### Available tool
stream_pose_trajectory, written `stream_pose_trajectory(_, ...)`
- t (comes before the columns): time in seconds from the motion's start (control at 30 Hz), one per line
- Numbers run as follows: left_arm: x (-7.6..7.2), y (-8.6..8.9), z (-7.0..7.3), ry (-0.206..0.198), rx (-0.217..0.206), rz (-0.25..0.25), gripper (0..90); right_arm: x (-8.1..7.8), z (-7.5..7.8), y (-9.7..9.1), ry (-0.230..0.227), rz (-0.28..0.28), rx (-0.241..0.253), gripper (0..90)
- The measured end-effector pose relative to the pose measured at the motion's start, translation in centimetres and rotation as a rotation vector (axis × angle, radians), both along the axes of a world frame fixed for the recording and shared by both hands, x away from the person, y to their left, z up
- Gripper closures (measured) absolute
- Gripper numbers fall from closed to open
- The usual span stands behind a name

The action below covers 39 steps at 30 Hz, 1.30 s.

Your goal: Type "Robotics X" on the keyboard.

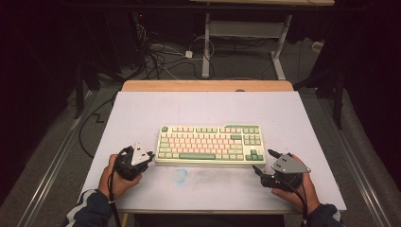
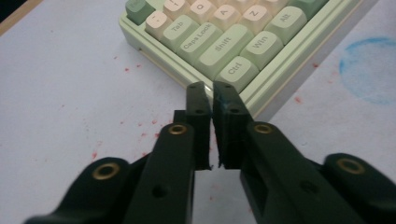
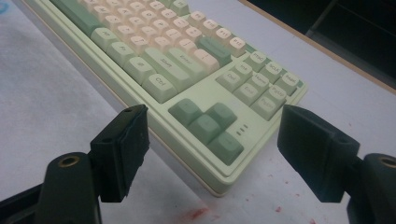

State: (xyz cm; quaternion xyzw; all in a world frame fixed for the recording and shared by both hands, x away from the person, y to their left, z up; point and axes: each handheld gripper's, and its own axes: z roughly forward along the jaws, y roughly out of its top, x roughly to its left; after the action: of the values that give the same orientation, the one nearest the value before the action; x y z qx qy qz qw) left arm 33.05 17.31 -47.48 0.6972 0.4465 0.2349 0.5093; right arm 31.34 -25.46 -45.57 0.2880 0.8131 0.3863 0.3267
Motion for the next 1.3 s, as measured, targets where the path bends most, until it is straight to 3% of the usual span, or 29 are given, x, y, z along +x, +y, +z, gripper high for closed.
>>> stream_pose_trajectory(0.1, -0.1, -0.1, 0.1, 0.004, 0.007, -0.013, 87.5, 0.0, 0.0, 0.1, -0.002, 0.003, -0.003, 25.9)
stream_pose_trajectory(0.37, 0.1, -0.3, 0.9, 0.009, -0.041, -0.025, 87.6, 0.0, -0.1, 0.2, 0.004, 0.008, -0.006, 25.9)
stream_pose_trajectory(0.57, 0.5, -1.7, 1.4, -0.002, -0.028, -0.059, 87.5, 0.0, -0.2, 0.3, 0.010, 0.019, -0.006, 25.9)
stream_pose_trajectory(0.77, 1.8, -3.2, 2.2, 0.005, -0.067, -0.088, 87.5, 0.1, -0.3, 0.4, 0.014, 0.023, -0.013, 25.9)
stream_pose_trajectory(1.07, 3.8, -5.8, 2.0, 0.045, -0.046, -0.118, 87.5, 0.1, -0.5, 0.6, 0.024, 0.033, -0.023, 26.0)
stream_pose_trajectory(1.3, 4.9, -6.8, 1.5, 0.068, -0.020, -0.128, 87.5, 0.1, -0.6, 0.7, 0.032, 0.039, -0.026, 26.2)
